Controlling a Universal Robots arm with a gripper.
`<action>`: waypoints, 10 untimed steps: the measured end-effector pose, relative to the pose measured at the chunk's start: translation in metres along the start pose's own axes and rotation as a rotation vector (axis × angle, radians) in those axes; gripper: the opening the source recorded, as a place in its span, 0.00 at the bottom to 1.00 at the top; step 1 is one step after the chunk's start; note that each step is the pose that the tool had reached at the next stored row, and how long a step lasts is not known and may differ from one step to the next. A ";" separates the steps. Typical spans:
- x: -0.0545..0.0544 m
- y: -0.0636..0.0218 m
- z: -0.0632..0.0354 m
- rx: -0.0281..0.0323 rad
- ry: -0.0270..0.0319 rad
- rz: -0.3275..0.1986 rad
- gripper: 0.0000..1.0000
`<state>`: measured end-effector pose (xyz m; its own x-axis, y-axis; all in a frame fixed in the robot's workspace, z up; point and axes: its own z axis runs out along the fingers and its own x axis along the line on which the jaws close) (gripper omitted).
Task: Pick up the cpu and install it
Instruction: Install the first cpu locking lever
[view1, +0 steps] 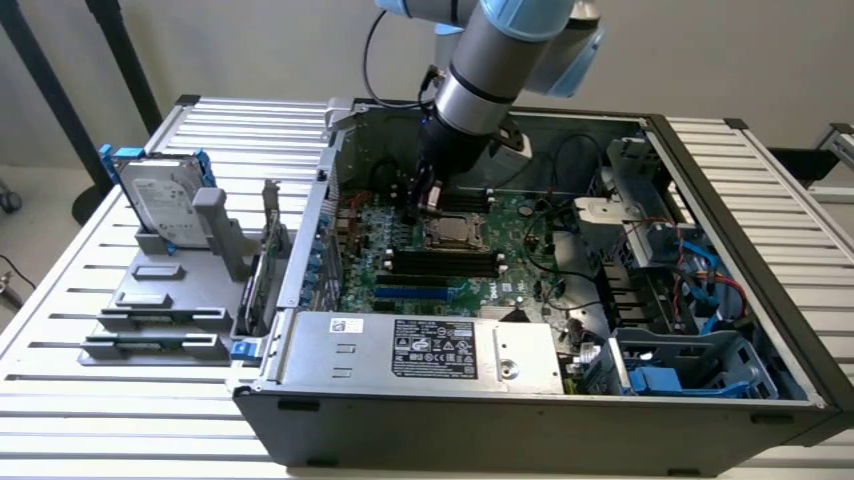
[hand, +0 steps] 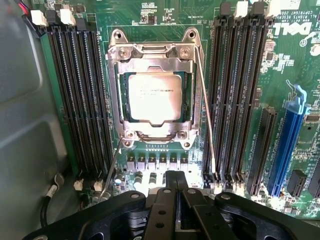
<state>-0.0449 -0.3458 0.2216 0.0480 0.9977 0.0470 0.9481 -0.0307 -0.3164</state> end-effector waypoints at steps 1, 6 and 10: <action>0.000 -0.0017 0.0001 -0.0001 0.0012 0.001 0.11; 0.000 -0.0106 -0.0022 0.0000 0.0118 0.004 0.11; 0.000 -0.0148 -0.0027 -0.0008 0.0229 0.021 0.11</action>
<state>-0.0581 -0.3458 0.2288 0.0749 0.9953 0.0620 0.9471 -0.0516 -0.3167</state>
